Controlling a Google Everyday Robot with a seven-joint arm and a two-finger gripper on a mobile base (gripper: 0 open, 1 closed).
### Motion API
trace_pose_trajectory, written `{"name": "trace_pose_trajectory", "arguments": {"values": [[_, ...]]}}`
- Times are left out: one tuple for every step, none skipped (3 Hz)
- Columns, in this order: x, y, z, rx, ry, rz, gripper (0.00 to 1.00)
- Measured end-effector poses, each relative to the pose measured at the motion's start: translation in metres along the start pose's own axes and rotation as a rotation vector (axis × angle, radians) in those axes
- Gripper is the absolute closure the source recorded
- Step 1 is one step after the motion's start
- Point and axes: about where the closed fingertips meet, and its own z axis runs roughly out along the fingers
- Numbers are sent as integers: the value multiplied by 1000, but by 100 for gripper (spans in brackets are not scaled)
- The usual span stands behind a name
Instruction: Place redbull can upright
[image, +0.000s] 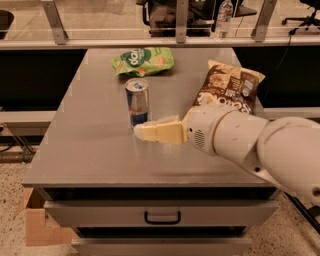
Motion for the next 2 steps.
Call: {"name": "trace_pose_trajectory", "arguments": {"values": [[-15,17,-20,34,49,-63,0],[-15,17,-20,34,49,-63,0]]}}
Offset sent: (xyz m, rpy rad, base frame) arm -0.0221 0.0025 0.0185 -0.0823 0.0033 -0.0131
